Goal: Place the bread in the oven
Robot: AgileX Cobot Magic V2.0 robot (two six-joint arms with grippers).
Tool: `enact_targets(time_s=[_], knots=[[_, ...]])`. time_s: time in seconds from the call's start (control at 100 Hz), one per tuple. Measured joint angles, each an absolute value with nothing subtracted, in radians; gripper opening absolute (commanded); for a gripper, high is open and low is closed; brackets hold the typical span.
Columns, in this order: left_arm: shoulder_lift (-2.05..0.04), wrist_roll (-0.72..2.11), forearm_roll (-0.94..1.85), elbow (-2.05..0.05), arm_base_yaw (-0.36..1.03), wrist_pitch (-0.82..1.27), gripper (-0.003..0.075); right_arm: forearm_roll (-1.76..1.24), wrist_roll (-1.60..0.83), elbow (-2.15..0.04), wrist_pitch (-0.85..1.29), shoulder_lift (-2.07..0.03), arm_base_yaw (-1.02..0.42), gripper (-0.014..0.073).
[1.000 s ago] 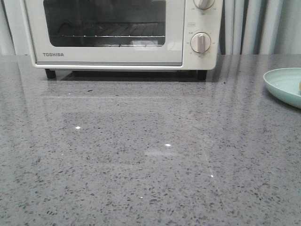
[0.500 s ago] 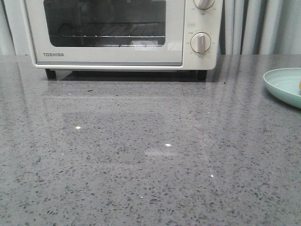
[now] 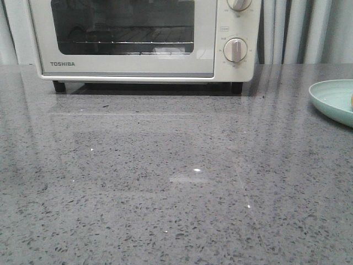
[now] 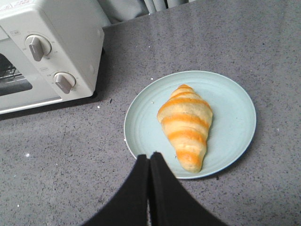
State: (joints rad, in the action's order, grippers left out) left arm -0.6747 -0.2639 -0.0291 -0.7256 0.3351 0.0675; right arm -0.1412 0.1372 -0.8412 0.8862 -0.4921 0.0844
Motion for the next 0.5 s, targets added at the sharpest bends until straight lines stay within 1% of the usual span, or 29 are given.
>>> enact_targets(time_s=[0.24,0.5], knots=[[-0.884,-0.264,-0.033,-0.851,0.407,0.069,-0.0021,-0.168,0.103,-0.882,0.922,-0.546,0.084,-0.0068],[-1.104,-0.264,-0.037,-0.98,0.425,0.069,-0.0021,-0.179,0.102,-0.884,0.922,-0.564,0.084,-0.0068]])
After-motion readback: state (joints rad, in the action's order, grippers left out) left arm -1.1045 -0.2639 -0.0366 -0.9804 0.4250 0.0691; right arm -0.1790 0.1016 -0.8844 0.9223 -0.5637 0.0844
